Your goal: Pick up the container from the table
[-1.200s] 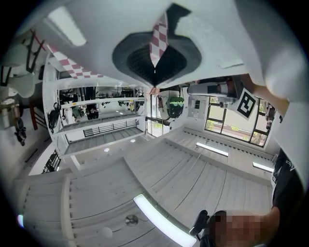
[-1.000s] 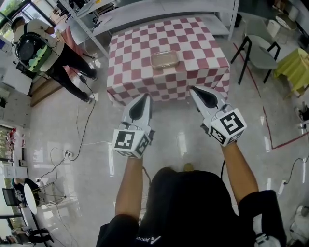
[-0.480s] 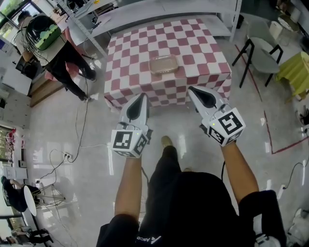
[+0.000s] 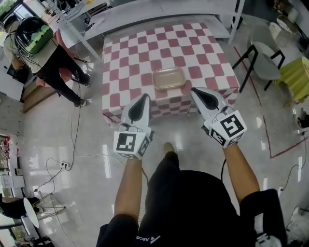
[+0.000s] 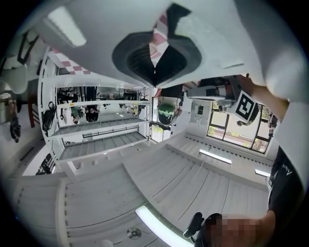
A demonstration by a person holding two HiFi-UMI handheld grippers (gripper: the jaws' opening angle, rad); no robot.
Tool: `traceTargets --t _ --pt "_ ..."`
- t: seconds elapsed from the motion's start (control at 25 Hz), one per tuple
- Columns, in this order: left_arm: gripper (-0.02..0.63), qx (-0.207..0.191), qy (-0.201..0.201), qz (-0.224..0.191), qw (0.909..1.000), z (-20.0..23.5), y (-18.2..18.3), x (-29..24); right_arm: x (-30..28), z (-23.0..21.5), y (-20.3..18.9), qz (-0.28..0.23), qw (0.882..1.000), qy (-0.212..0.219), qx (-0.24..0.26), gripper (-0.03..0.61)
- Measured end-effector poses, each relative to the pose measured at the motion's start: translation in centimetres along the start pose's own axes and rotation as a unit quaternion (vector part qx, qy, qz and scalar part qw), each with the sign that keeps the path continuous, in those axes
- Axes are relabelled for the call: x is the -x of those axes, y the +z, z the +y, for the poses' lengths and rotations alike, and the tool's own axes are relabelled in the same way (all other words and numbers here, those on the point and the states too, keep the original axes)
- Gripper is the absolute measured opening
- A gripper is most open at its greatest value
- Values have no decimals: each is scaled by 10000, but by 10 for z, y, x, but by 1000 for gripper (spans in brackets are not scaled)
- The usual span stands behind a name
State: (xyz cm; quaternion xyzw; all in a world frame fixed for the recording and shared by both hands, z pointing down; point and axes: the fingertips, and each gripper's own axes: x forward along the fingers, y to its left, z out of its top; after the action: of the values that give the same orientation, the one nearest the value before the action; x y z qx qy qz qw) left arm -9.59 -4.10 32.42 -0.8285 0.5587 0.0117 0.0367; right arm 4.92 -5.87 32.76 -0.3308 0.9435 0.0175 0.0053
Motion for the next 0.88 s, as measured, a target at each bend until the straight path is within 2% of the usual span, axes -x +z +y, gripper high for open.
traceTargets --t 0.4,0.88 --pt "11 112 -306 251 9992 89 -40 -78 -110 -53 -24 324 9984 -464 -12 3" --pt "11 473 -490 712 9951 125 -96 -137 -156 -106 -76 978 9901 -967 -265 3"
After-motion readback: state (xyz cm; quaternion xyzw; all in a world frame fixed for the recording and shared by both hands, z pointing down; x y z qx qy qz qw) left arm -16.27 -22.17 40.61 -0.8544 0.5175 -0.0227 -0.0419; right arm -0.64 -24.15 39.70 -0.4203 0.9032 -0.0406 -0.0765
